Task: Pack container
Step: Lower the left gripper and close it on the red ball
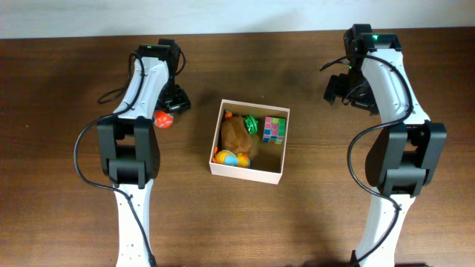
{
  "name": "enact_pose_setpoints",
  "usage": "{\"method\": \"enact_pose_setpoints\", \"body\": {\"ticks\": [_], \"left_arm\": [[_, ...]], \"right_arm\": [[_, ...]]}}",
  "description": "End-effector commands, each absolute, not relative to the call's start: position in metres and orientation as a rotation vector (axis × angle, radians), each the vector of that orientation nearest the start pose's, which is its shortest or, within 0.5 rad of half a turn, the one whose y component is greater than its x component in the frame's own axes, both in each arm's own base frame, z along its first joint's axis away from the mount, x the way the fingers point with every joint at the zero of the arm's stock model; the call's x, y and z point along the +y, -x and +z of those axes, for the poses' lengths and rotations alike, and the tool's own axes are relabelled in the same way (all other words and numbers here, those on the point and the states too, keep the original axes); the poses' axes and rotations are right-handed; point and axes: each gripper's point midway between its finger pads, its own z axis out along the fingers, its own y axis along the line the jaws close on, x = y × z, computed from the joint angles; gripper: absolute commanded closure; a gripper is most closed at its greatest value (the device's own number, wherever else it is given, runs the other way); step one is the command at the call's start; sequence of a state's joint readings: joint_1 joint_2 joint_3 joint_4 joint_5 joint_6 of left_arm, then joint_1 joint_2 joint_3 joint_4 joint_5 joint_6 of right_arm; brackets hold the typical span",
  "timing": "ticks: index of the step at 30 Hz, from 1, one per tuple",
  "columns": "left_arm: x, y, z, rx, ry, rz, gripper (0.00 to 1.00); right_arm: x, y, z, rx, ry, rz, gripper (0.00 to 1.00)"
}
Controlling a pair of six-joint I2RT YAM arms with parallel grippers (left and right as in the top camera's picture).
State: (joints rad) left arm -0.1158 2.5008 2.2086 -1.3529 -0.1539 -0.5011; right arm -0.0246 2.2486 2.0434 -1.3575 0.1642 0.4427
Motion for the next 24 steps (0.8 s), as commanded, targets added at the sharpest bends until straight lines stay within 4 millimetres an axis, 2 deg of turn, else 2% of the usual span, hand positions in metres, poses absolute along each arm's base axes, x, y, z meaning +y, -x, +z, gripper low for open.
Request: {"method": "enact_pose_setpoints", "body": {"ticks": [1,6,8,12,15,24], "left_arm": [[-0.02,-0.467,0.012,3.091,0.637,0.264,0.21],[-0.019,-0.466,0.012,3.093,0.643,0.264,0.37],[-0.019,-0.465,0.012,3.096,0.642,0.264,0.47],[-0.019,-0.462,0.012,3.109,0.637,0.271,0.56],[-0.019,-0.46,0.012,3.125,0.62,0.27,0.59],[-0.021,-0.454,0.017,3.16,0.597,0.262,0.59]], "right_arm": [[-0.039,-0.439,0.085,3.0,-0.723,-0.252,0.01],[-0.039,-0.439,0.085,3.0,-0.723,-0.252,0.01],[-0.039,-0.439,0.085,3.0,-0.723,-0.252,0.01],[-0.039,-0.439,0.085,3.0,-0.723,-0.252,0.01],[-0.039,-0.439,0.085,3.0,-0.723,-0.252,0.01],[-0.039,-0.439,0.085,3.0,-0.723,-0.252,0.01]]}}
